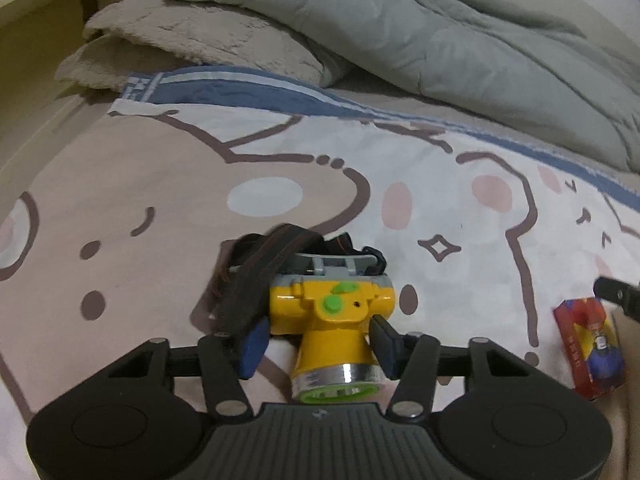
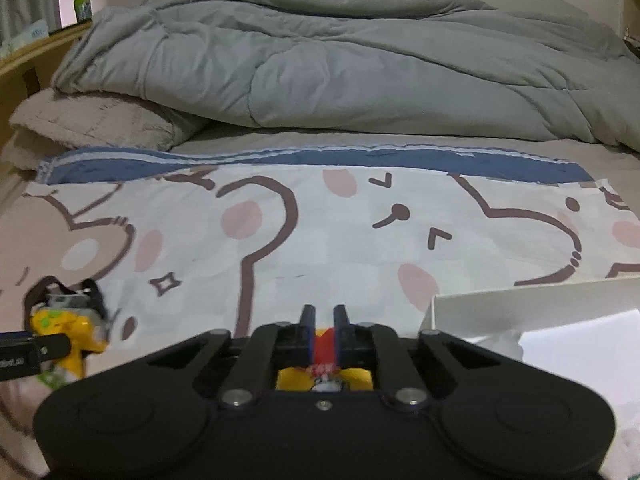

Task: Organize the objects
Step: 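Grasp the yellow headlamp with the left tool while the right tool grasps the red-yellow-blue card box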

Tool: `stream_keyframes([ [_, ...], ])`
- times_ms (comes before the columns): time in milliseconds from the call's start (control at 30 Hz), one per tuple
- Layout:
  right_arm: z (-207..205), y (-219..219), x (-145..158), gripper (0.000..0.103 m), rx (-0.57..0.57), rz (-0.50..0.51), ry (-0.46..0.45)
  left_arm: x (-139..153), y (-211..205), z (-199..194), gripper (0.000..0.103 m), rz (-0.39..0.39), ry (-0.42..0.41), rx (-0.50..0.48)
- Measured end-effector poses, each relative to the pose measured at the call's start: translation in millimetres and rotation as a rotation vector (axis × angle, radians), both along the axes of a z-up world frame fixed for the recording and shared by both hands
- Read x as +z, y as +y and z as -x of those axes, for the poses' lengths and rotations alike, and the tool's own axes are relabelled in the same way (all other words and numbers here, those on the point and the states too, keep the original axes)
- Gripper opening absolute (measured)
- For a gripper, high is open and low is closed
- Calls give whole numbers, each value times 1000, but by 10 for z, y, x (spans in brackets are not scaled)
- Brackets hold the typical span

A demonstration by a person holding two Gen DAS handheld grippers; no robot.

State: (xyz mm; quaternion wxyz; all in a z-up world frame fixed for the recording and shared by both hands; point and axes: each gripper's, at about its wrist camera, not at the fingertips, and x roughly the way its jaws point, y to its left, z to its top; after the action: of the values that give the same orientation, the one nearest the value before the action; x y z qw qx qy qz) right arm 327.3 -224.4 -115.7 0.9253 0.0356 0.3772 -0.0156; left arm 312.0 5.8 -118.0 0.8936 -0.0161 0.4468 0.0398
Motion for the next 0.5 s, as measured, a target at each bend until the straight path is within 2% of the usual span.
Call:
stream_keyframes([
  [200,-223,-50,-208,9,-40,-6,32,-62,-67,-64,55,-51,-8,-22],
  [300,-269,7,-257,10,-34,26,45,-79,-88,-74,56,-66,4,-31],
  [333,-276,34,-264,11,-25,41,49,-89,-94,-77,55,-71,15,-37],
  [400,-265,66,-278,12,-12,64,51,-130,-90,-81,47,-61,57,-52],
  [500,-241,78,-286,12,10,92,75,-144,-109,-64,47,-80,83,-69],
])
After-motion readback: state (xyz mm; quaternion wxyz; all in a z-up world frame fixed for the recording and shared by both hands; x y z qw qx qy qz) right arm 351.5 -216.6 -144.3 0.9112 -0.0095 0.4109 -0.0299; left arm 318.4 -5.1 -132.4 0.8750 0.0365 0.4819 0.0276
